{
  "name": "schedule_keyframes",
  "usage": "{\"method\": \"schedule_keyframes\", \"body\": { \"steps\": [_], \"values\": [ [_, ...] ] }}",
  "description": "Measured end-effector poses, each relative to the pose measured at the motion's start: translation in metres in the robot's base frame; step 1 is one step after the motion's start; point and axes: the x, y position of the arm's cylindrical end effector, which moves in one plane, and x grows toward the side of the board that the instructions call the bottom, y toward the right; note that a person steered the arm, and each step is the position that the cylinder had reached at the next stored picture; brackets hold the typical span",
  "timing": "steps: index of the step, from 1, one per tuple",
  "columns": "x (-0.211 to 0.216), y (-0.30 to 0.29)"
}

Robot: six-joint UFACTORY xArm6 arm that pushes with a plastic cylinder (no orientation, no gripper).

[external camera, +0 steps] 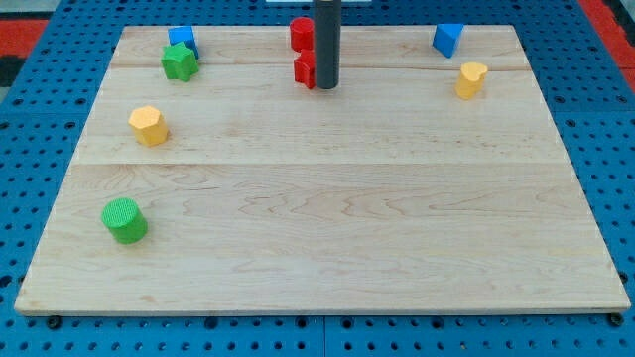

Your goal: Move the red circle slightly upwards

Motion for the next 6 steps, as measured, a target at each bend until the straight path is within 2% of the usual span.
{"method": "schedule_keyframes", "body": {
  "steps": [1,4,6],
  "values": [
    [0.019,0.002],
    [0.010,-0.082],
    [-0.048,-0.090]
  ]
}}
